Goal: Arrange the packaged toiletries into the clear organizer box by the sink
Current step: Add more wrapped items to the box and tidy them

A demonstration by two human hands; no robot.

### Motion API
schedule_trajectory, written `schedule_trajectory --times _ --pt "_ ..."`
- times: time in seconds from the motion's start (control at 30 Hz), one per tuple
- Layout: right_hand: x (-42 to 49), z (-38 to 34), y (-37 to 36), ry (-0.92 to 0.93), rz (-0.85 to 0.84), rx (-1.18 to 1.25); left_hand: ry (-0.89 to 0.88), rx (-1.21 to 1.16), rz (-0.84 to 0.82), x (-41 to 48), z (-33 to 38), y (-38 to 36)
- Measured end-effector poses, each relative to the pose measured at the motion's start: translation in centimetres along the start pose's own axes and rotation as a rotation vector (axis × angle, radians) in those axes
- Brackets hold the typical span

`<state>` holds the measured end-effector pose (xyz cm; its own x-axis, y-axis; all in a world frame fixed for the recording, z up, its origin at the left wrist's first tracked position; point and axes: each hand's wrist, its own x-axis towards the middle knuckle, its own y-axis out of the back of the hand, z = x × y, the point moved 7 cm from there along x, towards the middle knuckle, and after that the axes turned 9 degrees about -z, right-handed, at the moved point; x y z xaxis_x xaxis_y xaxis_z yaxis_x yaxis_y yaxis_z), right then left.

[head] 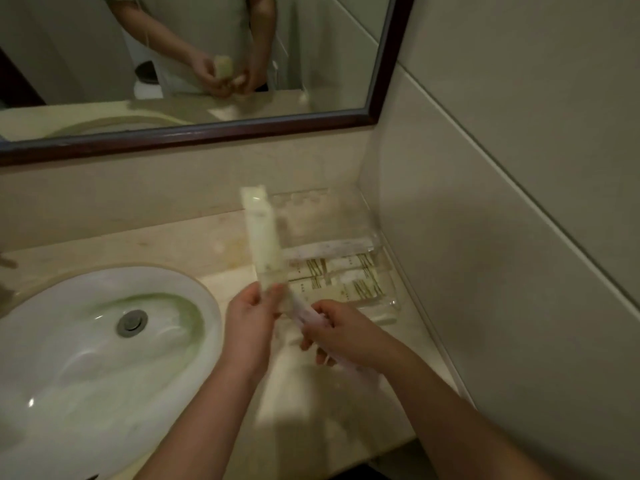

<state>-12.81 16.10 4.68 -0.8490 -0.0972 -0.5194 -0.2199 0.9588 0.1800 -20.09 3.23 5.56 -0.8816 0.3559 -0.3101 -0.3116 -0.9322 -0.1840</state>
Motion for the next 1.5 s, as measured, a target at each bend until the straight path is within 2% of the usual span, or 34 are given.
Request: schedule_trajectory --times 0.07,0.13,0.2,0.33,0.4,0.57,0.83,0.93,1.0,1.07,1.13,1.2,1.23,1.3,1.37,1.5 --pt "-0.4 1.2 1.4 -0.017 -0.051 -0.124 -0.011 -0.093 0.145 0.4 0.4 2.0" --pt "-0.8 2.8 3.3 -0.037 -0.028 -0.089 -0.026 -0.17 0.219 0.5 0.6 3.4" --pt "-0.7 4.1 4.9 -0.079 0.035 0.152 -0.015 -0.2 0.254 0.4 0.4 3.8" --pt "0.9 5.8 6.0 -0.099 0.278 0.731 0.049 -0.207 0.299 0.1 -1.1 3.3" --pt "1.7 5.9 5.7 -0.074 0.342 0.916 0.059 -0.21 0.3 -0.1 -1.7 3.0" --pt "2.1 5.2 5.5 0.001 0.458 0.992 0.061 -0.24 0.309 -0.2 -2.3 2.9" --pt "3.0 4.9 3.7 0.209 0.403 1.334 0.075 -0.241 0.291 0.3 -3.1 2.5" --pt "3.0 3.8 2.9 0.297 0.324 1.173 0.103 -0.235 0.26 0.2 -3.8 1.6" --pt "2.8 3.0 3.6 0.352 0.333 1.033 0.137 -0.221 0.24 0.1 -4.2 1.2" --pt "1.8 1.8 5.7 0.409 0.451 0.788 0.182 -0.156 0.215 -0.1 -4.6 1.1" --pt "-0.5 -0.3 8.4 0.494 0.641 0.413 0.226 -0.07 0.178 -0.2 -4.9 1.4" --pt "-3.0 -2.6 10.5 0.555 0.811 0.035 0.263 0.075 0.076 -0.2 -5.0 1.7" --pt "-3.6 -3.6 11.0 0.572 0.841 -0.126 0.277 0.172 0.007 -0.2 -5.1 1.9" --pt "-3.4 -4.7 11.3 0.59 0.813 -0.421 0.286 0.348 -0.1 0.1 -5.2 2.2" --pt "-1.4 -4.9 10.9 0.599 0.72 -0.615 0.258 0.468 -0.14 0.8 -5.1 2.5" --pt "3.3 -3.8 9.7 0.444 0.539 -0.7 0.223 0.6 -0.213 2.5 -4.1 1.8"
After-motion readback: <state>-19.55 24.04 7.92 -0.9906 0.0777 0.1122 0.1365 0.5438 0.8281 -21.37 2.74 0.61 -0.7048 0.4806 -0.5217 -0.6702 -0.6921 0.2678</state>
